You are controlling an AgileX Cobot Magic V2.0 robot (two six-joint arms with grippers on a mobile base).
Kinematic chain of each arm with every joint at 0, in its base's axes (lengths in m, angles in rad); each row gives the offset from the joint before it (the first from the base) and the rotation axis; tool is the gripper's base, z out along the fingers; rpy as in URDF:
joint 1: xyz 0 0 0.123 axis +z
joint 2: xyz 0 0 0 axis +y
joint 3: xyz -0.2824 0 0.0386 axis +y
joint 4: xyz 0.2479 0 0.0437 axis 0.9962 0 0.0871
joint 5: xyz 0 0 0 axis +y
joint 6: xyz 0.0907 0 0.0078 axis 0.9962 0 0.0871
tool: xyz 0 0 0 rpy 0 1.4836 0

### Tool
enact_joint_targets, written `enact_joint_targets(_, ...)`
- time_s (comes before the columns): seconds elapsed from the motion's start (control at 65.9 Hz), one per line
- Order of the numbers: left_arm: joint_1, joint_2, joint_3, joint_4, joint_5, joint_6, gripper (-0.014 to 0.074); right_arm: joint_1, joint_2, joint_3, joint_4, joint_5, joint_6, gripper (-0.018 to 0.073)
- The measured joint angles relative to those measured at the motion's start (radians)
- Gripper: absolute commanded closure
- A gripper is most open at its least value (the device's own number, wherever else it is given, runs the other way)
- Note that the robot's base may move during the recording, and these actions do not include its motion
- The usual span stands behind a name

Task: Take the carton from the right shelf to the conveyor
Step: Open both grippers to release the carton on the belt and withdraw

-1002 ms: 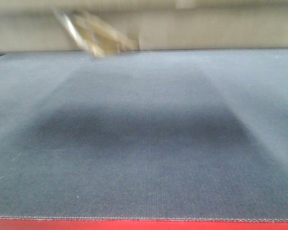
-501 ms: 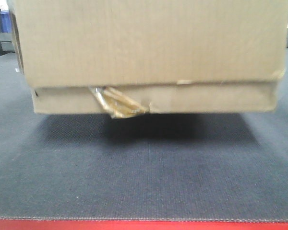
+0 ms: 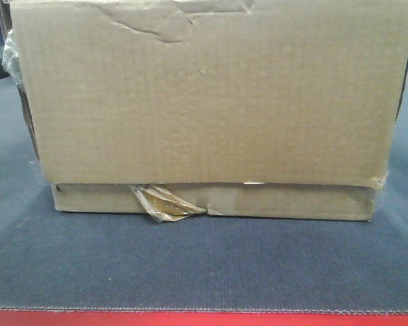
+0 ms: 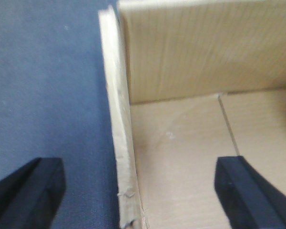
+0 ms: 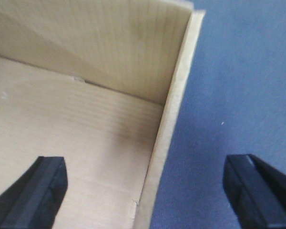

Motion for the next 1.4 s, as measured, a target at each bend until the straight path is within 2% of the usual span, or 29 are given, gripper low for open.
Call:
enact_joint_targets(0.061,0.000,-0.018,-0.030,0.000,0.023,0.002,0.0215,-0.003,-0.031,0.000,0.000,0.000,0.000,0.0164)
enact_joint_targets(0.137,0.000,-0.046,-0.064,0.000,0.054,0.018,0.0329,-0.012,-0.070,0.000,0.000,0.000,0.000,0.0294)
enact_joint_targets(0.213,0.002,-0.087,-0.079,0.002,0.072,0.047,0.0496,-0.039,-0.116,-0.002,0.002,0.006,0.000,0.0483)
enact_joint_targets(0.258,0.012,-0.108,-0.081,0.002,0.080,0.060,0.0610,-0.060,-0.140,-0.002,0.002,0.013,0.000,0.0561)
enact_joint_targets(0.304,0.027,-0.125,-0.082,0.000,0.094,0.070,0.0623,-0.090,-0.166,-0.002,0.002,0.021,0.000,0.0651)
enact_joint_targets(0.41,0.091,-0.152,-0.083,-0.013,0.133,0.117,0.0579,-0.158,-0.213,0.014,0.002,0.029,0.000,0.0627)
enact_joint_targets(0.547,0.204,-0.163,-0.072,-0.096,0.181,0.199,0.0582,-0.240,-0.274,0.115,-0.002,0.025,0.000,0.0628)
enact_joint_targets(0.653,0.292,-0.182,-0.008,-0.175,0.176,0.258,0.0582,-0.273,-0.324,0.251,-0.002,-0.021,0.000,0.0628)
enact_joint_targets(0.744,0.339,-0.215,0.087,-0.200,0.142,0.280,0.0582,-0.278,-0.372,0.377,-0.002,-0.085,0.000,0.0628)
enact_joint_targets(0.896,0.353,-0.311,0.321,-0.203,0.006,0.291,0.0582,-0.278,-0.461,0.605,-0.002,-0.212,0.000,0.0628)
enact_joint_targets(1.002,0.353,-0.399,0.504,-0.202,-0.130,0.294,0.0582,-0.278,-0.527,0.727,-0.002,-0.279,0.000,0.0628)
enact_joint_targets(1.26,0.355,-0.700,0.915,-0.198,-0.418,0.296,0.0582,-0.278,-0.767,0.946,-0.002,-0.397,-0.012,0.0628)
enact_joint_targets(1.397,0.355,-0.875,1.060,-0.197,-0.505,0.296,0.0582,-0.278,-0.933,1.037,-0.002,-0.441,-0.021,0.0628)
